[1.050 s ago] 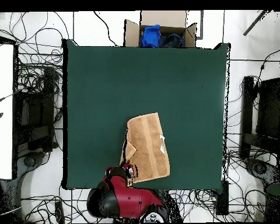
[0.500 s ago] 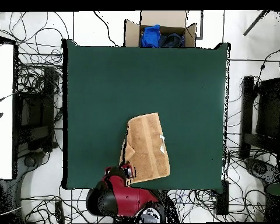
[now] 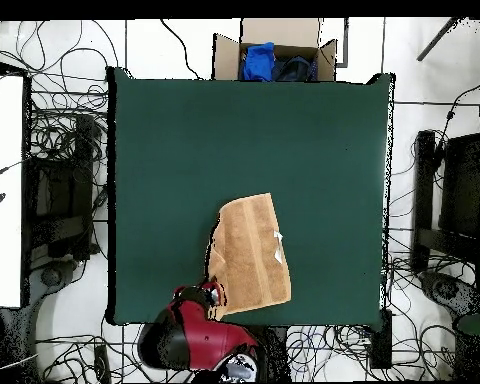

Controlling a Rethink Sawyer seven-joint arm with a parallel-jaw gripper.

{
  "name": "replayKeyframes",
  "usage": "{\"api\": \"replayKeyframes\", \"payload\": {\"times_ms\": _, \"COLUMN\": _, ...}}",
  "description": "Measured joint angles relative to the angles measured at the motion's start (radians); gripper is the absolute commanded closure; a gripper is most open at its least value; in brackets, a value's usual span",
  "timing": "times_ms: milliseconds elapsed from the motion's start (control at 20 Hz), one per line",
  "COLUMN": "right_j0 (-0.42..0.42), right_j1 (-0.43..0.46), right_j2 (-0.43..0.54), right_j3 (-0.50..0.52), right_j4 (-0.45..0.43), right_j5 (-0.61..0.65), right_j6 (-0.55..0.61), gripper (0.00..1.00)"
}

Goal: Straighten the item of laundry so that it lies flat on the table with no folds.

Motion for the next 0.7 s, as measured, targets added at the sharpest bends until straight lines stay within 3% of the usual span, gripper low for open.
{"api": "replayKeyframes", "payload": {"times_ms": 300, "right_j0": 0.059, "right_j1": -0.001, "right_j2": -0.019, "right_j3": 0.0, "right_j4": 0.062, "right_j5": 0.0, "right_j6": 0.0, "gripper": 1.0}}
{"api": "replayKeyframes", "payload": {"times_ms": 700, "right_j0": 0.062, "right_j1": -0.001, "right_j2": -0.022, "right_j3": 0.0, "right_j4": 0.074, "right_j5": 0.0, "right_j6": 0.0, "gripper": 1.0}}
